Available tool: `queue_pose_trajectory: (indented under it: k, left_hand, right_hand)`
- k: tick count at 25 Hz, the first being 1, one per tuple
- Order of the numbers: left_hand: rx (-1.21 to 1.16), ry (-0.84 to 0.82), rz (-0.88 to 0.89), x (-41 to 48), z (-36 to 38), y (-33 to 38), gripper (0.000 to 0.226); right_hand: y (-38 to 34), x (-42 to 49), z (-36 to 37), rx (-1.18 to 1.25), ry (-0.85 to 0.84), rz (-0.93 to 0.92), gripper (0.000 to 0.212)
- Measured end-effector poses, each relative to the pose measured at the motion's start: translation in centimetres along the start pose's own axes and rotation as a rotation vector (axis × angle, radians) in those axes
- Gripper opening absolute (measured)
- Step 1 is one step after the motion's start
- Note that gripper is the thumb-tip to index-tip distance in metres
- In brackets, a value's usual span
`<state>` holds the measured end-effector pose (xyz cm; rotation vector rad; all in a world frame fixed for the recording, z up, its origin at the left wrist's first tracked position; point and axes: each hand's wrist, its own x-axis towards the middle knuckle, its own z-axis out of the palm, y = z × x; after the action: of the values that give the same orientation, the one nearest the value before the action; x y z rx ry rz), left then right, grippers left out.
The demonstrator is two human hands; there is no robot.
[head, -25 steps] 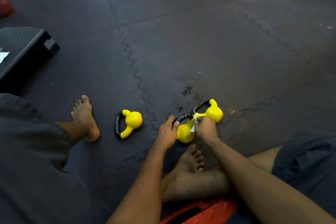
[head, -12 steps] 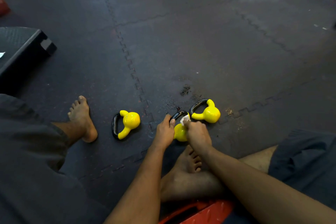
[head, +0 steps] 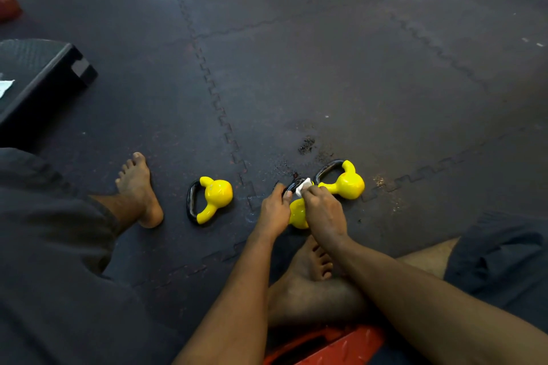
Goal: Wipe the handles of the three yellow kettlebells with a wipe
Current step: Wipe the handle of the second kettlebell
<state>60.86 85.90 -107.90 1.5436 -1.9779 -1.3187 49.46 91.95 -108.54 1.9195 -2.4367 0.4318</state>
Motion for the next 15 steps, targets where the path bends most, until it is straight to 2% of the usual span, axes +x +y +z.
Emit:
queue_pose_trajectory:
  k: [6, 10, 12, 15]
  left_hand:
    - [0.014, -0.012, 0.013, 0.0, 0.0, -0.1, 0.019]
    - [0.051, -0.041, 0.089, -0.3, 0.5, 0.7, 0.018]
    - [0.084, -0.037, 0.144, -0.4, 0.9, 0.9, 0.017]
    - [0.086, -0.016, 0.182, -0.3, 1.2, 0.8, 0.017]
  right_hand:
    - [-0.4, 0.1, 0.6, -0.185, -0.084, -0.048, 0.014]
    - [-0.3, 0.3, 0.4, -0.118, -0.165, 0.058, 0.017]
    - [0.1, 0.2, -0.8, 0.032, -0.136, 0.226, 0.019]
    - [1.6, 0.6, -2.5, 0.284, -0.013, 0.674, 0.023]
